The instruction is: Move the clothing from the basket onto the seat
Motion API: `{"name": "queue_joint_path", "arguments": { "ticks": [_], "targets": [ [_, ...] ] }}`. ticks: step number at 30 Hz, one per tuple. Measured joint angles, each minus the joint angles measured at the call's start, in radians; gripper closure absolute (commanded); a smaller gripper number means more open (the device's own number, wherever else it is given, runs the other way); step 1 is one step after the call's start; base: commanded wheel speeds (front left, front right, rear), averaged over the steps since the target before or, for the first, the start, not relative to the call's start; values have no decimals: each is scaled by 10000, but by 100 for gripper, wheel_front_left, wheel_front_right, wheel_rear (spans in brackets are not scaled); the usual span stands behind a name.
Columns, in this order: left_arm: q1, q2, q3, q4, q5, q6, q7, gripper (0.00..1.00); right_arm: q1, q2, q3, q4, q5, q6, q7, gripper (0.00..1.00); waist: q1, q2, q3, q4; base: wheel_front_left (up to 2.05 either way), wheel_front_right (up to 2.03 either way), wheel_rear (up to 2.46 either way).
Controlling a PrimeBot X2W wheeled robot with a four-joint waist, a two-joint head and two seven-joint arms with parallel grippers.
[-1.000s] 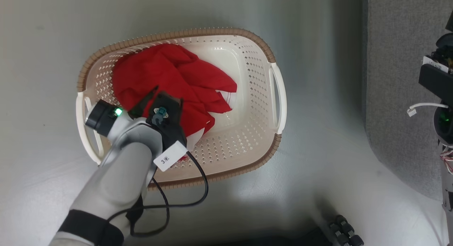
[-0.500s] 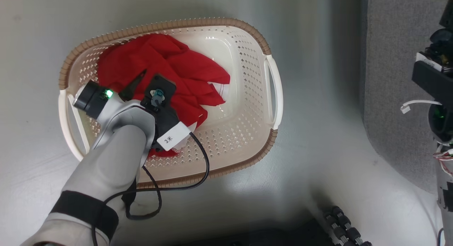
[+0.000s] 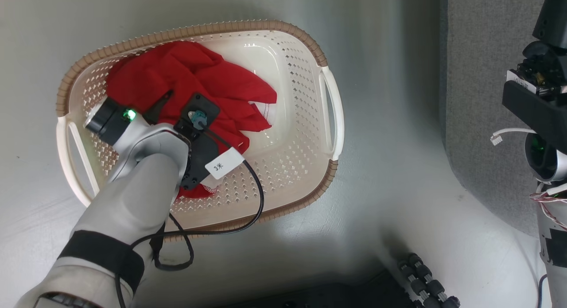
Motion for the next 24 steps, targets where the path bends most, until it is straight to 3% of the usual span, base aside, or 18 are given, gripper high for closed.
{"name": "queue_joint_path", "arguments": {
  "ticks": [4, 5, 6, 7, 9, 11, 24],
  "targets": [
    [-111, -23, -113, 186, 65, -2, 125, 0, 12, -2, 27, 4, -4, 0, -6, 0, 0, 0, 0, -25, 0, 0, 0],
    [-108, -25, -125, 337, 71, -2, 203, 10, 15, 0, 69, 4, -36, 0, -6, 0, 0, 0, -6, -38, 0, 0, 0],
    [-108, -25, -125, 337, 71, -2, 203, 37, 15, 0, 69, 4, -36, 0, -6, 0, 0, 0, -6, -38, 0, 0, 0],
    [-108, -25, -136, 407, 71, -4, 240, 57, 18, 2, 75, 4, -58, 0, -6, 0, 0, 0, -9, -42, 0, 0, 0],
    [-108, -27, -153, 537, 71, -8, 268, 75, 24, 0, 73, 8, -61, 0, -8, 0, 0, -1, -12, -50, 0, 0, 0],
    [-109, -33, -157, 562, 71, -12, 268, 100, 24, -2, 71, 13, -61, 0, -8, 0, 0, -1, -12, -50, 0, 0, 0],
    [-160, -307, -265, 477, -50, -280, -280, 100, 309, -203, -226, 569, -56, 13, -98, 0, 1, 0, -149, 258, 0, 0, 0]
  ]
}}
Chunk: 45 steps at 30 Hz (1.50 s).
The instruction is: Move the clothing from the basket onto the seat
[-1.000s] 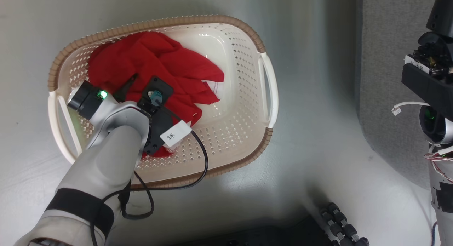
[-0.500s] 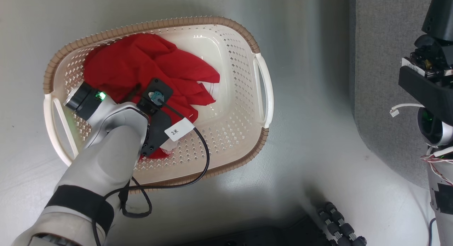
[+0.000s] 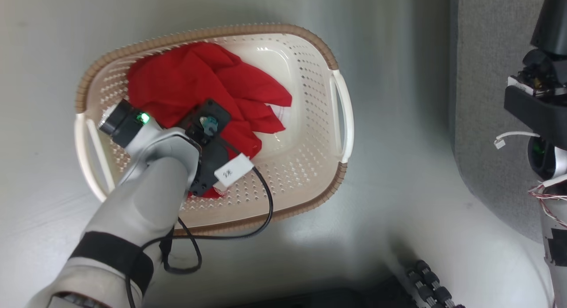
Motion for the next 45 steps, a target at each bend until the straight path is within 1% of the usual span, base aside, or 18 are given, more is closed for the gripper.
{"name": "queue_joint_path", "arguments": {
  "ticks": [8, 9, 16, 18, 24, 26, 31, 36, 45],
  "targets": [
    [745, -52, 50, -224, -334, -180, -997, 100, 366, -12, -29, 727, 96, 88, -90, 0, 0, 0, -675, 393, 0, 0, 0],
    [840, -54, 56, -268, -422, -257, -1141, 100, 385, -8, -29, 809, 117, 109, -90, 0, 0, 0, -770, 431, 0, 0, 0],
    [1661, -69, -6, -744, -761, -355, -2184, 100, 756, 71, 4, 1461, 245, 134, -102, 0, 0, 0, -1542, 652, 0, 0, 0],
    [1919, -69, -65, -1064, -901, -441, -2290, 100, 802, 153, 69, 1624, 263, 207, -104, 0, 0, 0, -1787, 699, 0, 0, 0],
    [2663, -69, -303, -2186, -1578, -441, -2416, 100, 1134, 226, 123, 2153, 370, 293, -173, 0, -1, -1, -2549, 800, 0, 0, 0],
    [2898, -67, -309, -2539, -1946, -441, -2462, 100, 1275, 249, 127, 2322, 453, 299, -174, 0, -1, -1, -2810, 829, 0, 0, 0],
    [3301, -65, -268, -3248, -2451, -437, -2472, 100, 1663, 259, 100, 2729, 546, 380, -174, 0, -1, -1, -3461, 914, 0, 0, 0],
    [3462, -63, -40, -3898, -2681, -445, -2472, 100, 1999, 261, -8, 2999, 617, 384, -174, 0, 0, -1, -4112, 1039, 0, 0, 0],
    [3767, -59, 552, -5358, -3022, -608, -2472, 100, 2581, 263, -188, 3438, 709, 481, -174, 0, -1, -1, -5281, 1349, 0, 0, 0]
  ]
}}
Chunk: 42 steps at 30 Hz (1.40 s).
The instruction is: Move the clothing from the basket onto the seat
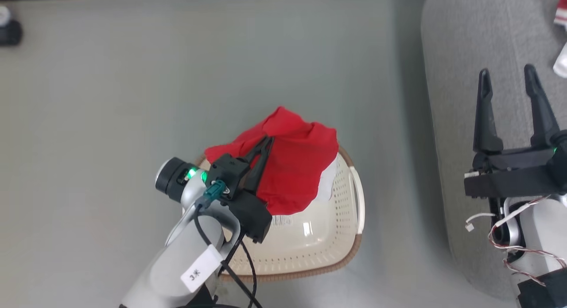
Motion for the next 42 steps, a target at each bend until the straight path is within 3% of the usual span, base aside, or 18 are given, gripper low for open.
{"name": "queue_joint_path", "arguments": {
  "ticks": [16, 25, 36, 42],
  "targets": [
    [-190, 811, 322, -970, -65, -453, 0, 100, 532, 510, 385, 1103, 113, 393, 0, 0, 0, -1, -2119, 455, 0, 0, 0],
    [-191, 867, 253, -861, -151, -617, 0, 100, 899, 708, 972, 1693, 69, 802, 0, 0, 0, 0, -3186, 516, 0, 0, 0],
    [-33, 821, -61, -686, -255, -708, 0, 100, 1478, 1064, 2094, 2466, 75, 1570, 2, 0, 0, 0, -4639, 423, 0, 0, 0],
    [604, 773, -332, -842, -341, -715, 109, 100, 1686, 1250, 3120, 2773, 140, 1778, 2, 0, -1, -1, -5508, 344, 0, 0, 0]
  ]
}}
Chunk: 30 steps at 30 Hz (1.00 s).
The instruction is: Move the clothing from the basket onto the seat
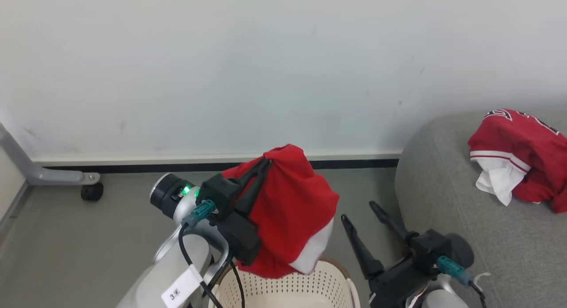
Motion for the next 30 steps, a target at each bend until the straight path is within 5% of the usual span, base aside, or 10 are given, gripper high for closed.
{"name": "queue_joint_path", "arguments": {
  "ticks": [16, 29, 30],
  "targets": [
    [470, -27, -514, -1327, -90, -71, 481, 100, -176, 228, 1659, 1473, 970, 61, 0, 0, 2, 1, -625, 250, 0, 0, 0],
    [560, 42, -656, -2209, -265, -71, 892, 100, -1837, 253, 3666, 2157, 2351, 61, 0, 0, 2, 2, -491, 306, 0, 0, 0],
    [565, 46, -656, -2236, -272, -71, 905, 100, -1928, 249, 3760, 2178, 2422, 61, 0, 51, 2, 2, -475, 306, 0, 0, 0]
  ]
}}
